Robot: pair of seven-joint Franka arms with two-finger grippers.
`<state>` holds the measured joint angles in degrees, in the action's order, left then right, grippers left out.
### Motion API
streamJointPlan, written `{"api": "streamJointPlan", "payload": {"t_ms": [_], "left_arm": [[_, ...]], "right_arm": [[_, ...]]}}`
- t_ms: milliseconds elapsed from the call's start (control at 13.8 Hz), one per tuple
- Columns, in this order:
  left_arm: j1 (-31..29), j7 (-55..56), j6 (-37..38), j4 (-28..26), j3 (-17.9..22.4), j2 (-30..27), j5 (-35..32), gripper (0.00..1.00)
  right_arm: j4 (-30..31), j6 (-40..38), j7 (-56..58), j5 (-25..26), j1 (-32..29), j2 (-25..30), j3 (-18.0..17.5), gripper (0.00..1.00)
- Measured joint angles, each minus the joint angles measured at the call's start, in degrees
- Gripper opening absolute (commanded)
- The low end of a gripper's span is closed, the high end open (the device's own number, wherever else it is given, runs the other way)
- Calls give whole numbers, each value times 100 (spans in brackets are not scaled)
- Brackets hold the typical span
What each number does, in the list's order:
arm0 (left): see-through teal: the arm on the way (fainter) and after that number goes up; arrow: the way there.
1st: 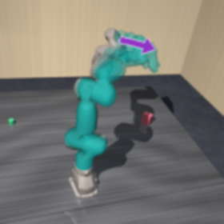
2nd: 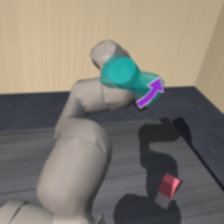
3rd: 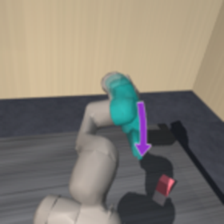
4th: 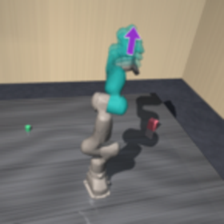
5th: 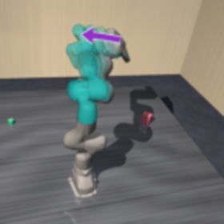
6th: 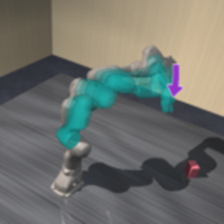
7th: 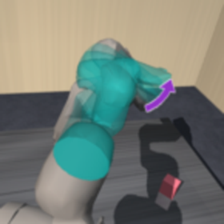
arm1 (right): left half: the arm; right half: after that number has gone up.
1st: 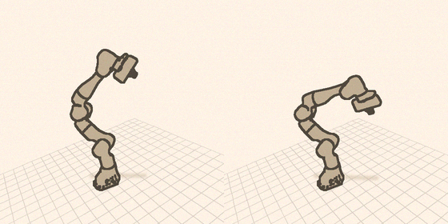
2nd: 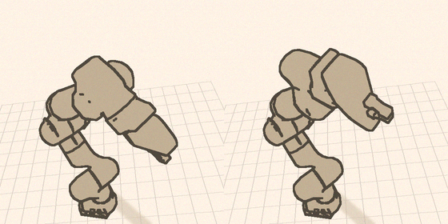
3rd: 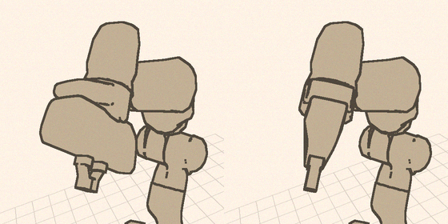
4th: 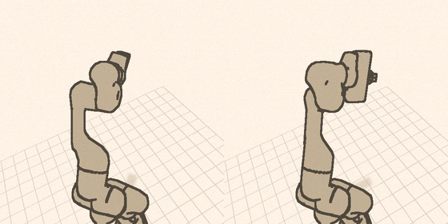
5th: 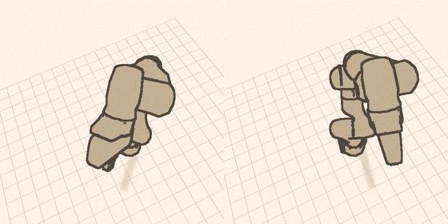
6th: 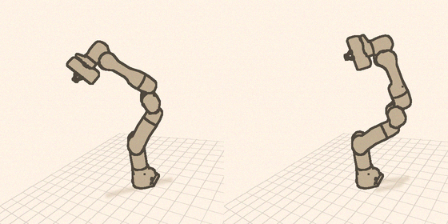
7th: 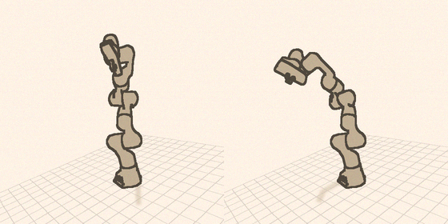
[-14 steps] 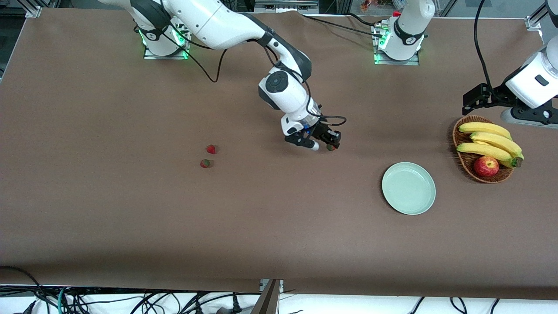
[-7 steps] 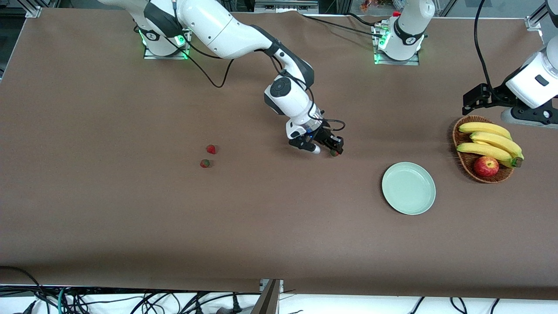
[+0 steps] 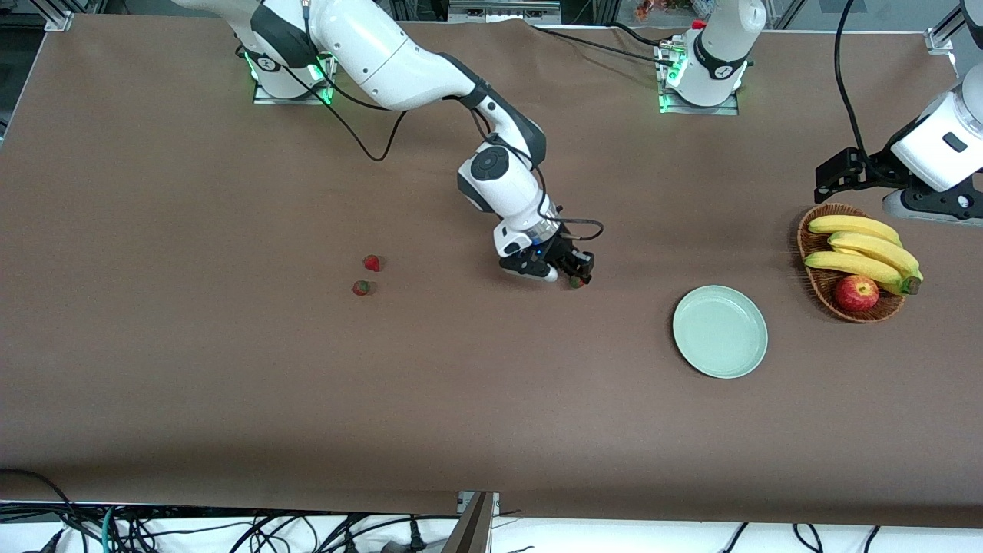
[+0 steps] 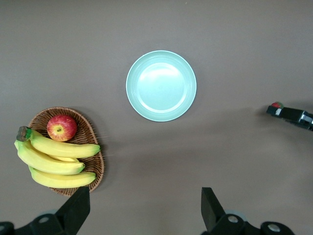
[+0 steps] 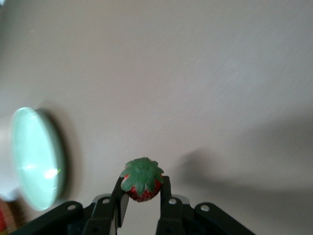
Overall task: Collect all strawberries into plate
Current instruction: 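Carry the strawberry with the right gripper toward the table's middle, then set the strawberry down with the right gripper while the left gripper approaches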
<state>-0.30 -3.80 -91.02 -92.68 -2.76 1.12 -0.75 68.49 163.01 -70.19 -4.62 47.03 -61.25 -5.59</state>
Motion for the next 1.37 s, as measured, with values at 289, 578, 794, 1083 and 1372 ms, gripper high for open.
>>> {"api": "streamJointPlan", "payload": {"t_ms": [289, 578, 794, 1083, 1372], "left_arm": [[143, -16, 0, 2, -31, 139, 0, 100], [180, -17, 0, 6, -30, 192, 0, 100], [177, -17, 6, 6, -16, 193, 0, 100], [217, -18, 35, -35, -23, 507, 59, 100], [315, 32, -739, -79, -34, 1489, 849, 100]], "right_arm": [[-54, -453, 210, 475, -82, 3, 80, 37], [-33, -729, 385, 547, -85, 5, 206, 92], [-87, -1280, 589, 581, -193, 174, 269, 92], [-164, -2912, 1322, 581, -687, 948, 284, 99], [130, -4290, 2939, 580, -1357, 1623, 453, 99]]}}
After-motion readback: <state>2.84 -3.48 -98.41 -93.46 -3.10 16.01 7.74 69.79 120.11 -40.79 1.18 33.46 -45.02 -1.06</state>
